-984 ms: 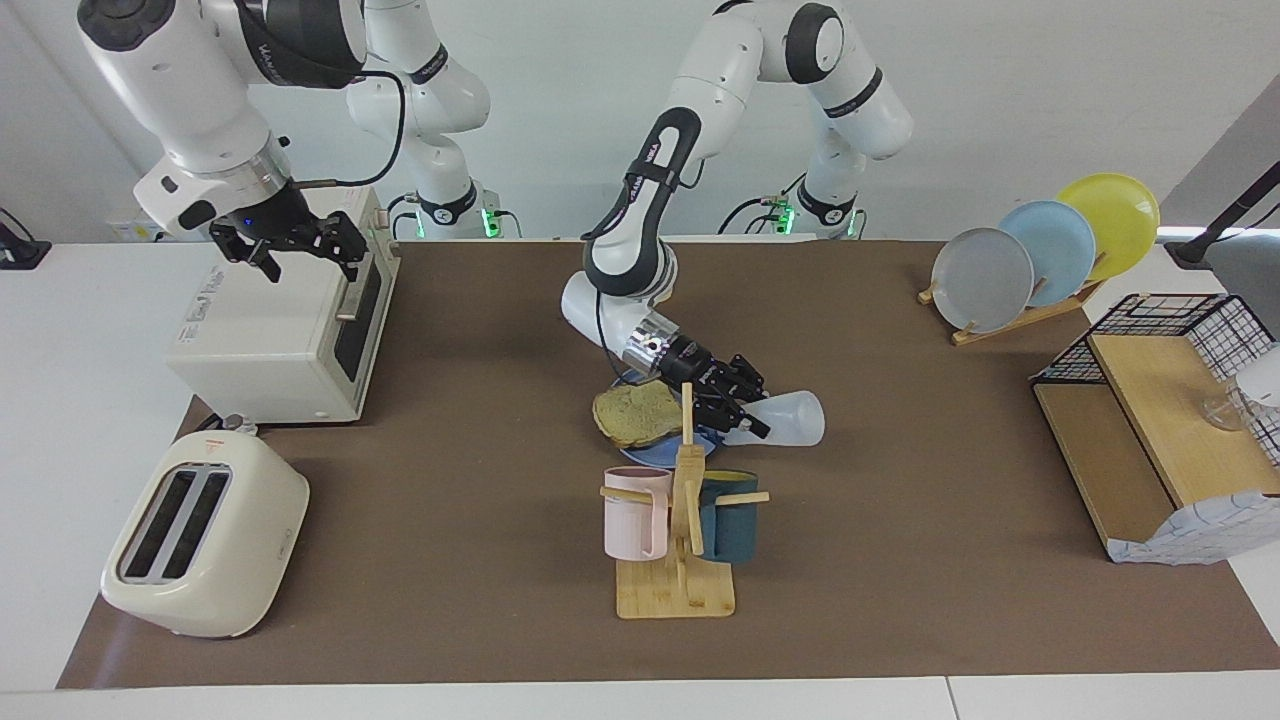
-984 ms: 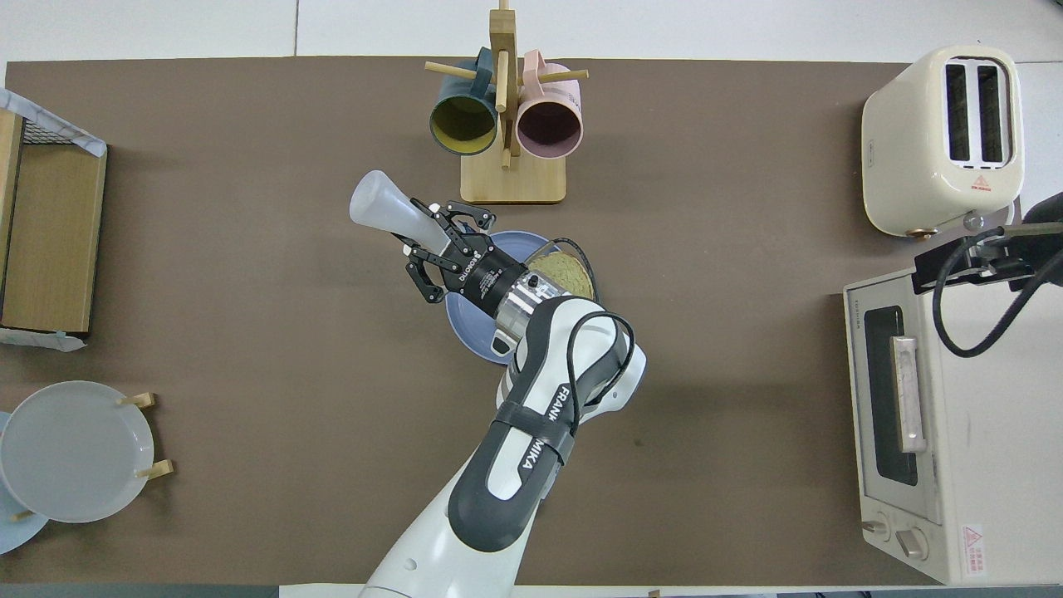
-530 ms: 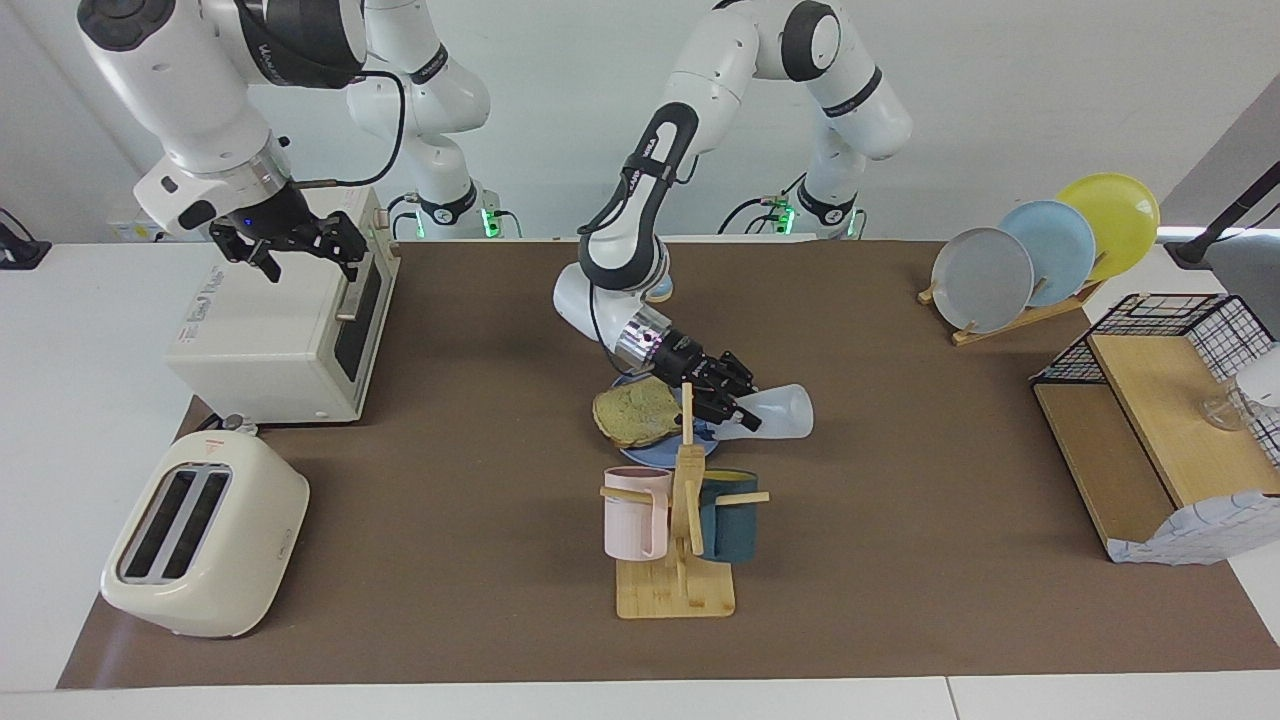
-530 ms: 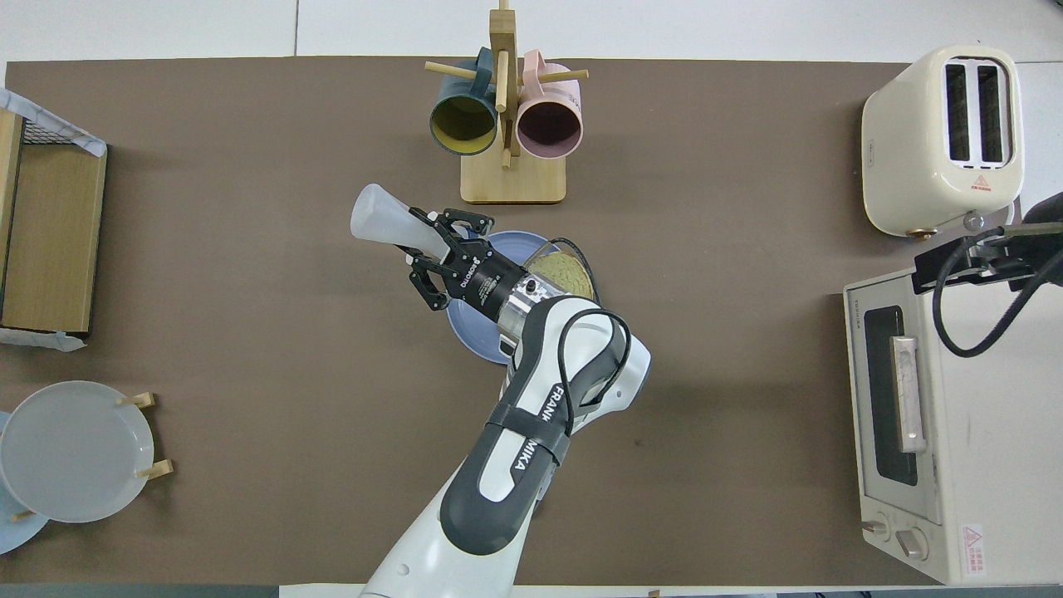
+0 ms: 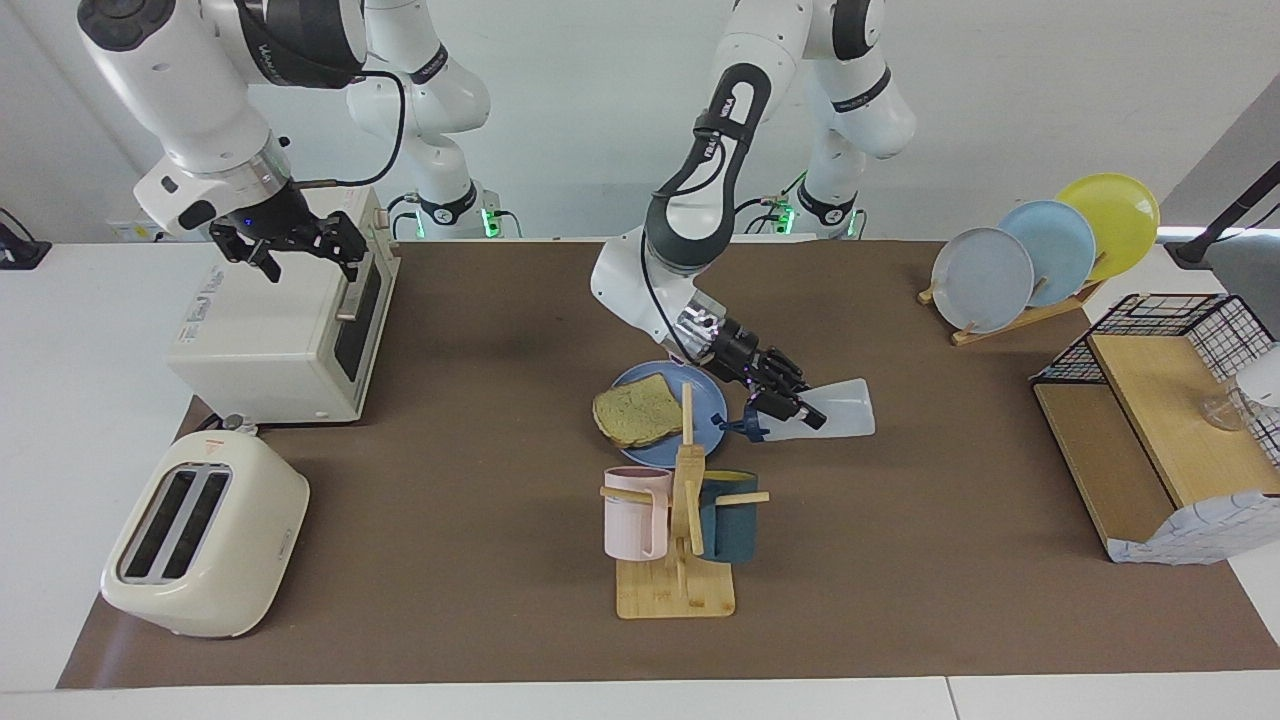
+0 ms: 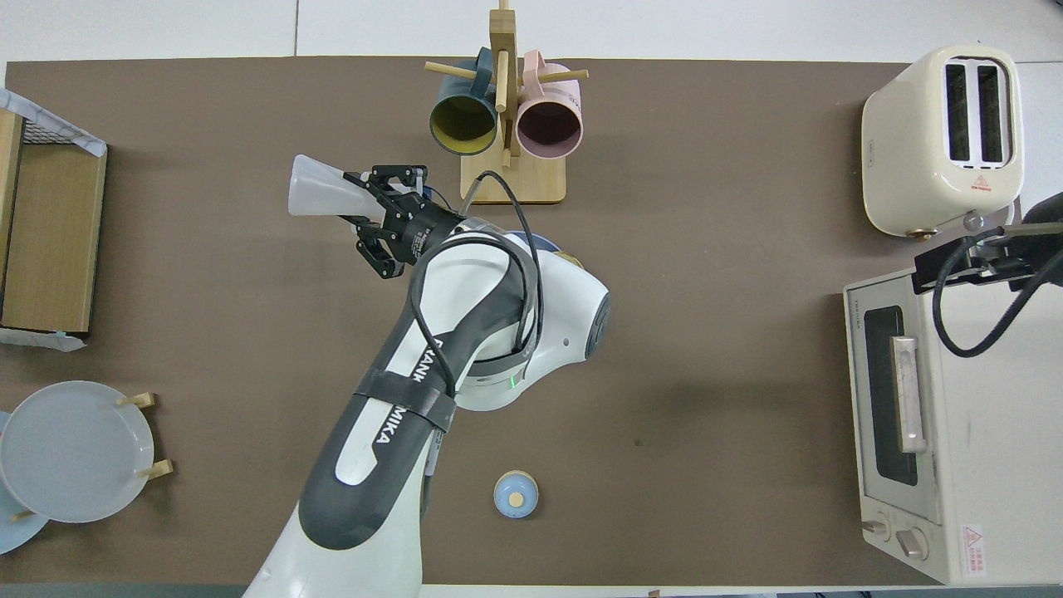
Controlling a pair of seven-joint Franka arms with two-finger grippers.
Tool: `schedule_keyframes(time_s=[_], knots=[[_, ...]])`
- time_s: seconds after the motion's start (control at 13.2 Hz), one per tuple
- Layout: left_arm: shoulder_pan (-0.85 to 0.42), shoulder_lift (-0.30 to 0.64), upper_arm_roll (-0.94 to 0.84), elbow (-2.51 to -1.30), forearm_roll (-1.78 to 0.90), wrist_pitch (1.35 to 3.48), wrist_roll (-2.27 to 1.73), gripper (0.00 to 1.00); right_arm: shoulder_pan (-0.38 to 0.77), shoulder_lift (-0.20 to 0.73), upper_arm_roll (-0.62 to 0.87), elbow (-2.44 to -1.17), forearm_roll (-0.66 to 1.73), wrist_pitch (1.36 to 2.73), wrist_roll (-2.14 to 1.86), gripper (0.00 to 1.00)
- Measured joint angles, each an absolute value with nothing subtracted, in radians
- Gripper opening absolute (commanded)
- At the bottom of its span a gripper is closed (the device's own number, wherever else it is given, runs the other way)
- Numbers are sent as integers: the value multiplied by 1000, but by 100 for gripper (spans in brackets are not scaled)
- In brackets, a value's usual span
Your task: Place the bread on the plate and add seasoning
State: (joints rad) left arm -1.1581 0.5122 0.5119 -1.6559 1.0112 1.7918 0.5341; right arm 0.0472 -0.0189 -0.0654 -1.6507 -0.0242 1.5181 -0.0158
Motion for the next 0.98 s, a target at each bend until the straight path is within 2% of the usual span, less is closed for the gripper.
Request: schedule_keyframes(time_s=[0.38, 0.76, 0.98], knots=[[-1084, 498, 512, -1661, 903, 1932, 439, 0, 47, -19, -65, -1651, -24, 1518, -16, 100], [-879, 431, 516, -1658, 625, 2198, 424, 0, 47, -19, -65, -1651, -24, 1518, -16, 100], [-829, 420, 515, -1671, 385, 2299, 418, 0, 47, -19, -65, -1651, -24, 1518, -16, 100]])
